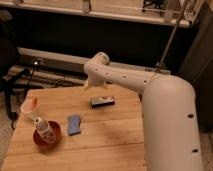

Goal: Push the eraser across the table

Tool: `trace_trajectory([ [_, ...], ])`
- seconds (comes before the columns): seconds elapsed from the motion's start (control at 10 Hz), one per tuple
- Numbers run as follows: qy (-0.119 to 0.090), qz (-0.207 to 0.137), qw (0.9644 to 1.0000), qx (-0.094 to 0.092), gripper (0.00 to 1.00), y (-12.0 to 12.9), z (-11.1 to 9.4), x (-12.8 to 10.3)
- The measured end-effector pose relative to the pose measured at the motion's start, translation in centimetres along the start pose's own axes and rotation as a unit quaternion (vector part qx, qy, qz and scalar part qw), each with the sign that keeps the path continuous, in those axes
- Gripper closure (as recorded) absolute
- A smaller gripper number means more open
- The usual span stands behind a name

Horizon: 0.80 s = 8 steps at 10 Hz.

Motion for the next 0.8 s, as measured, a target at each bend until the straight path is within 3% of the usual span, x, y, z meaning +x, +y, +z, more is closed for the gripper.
trace_trajectory([
  [0.2,-0.013,-0.017,0.9998,0.001,0.20,2.3,1.3,2.5],
  [0.5,-0.038,-0.027,0.9987,0.020,0.20,3.8,3.7,2.8],
  [0.6,-0.078,-0.047,0.9952,0.035,0.20,3.8,6.4,0.8],
  [0.8,-0.100,-0.072,0.9917,0.038,0.20,2.8,8.0,-0.7],
])
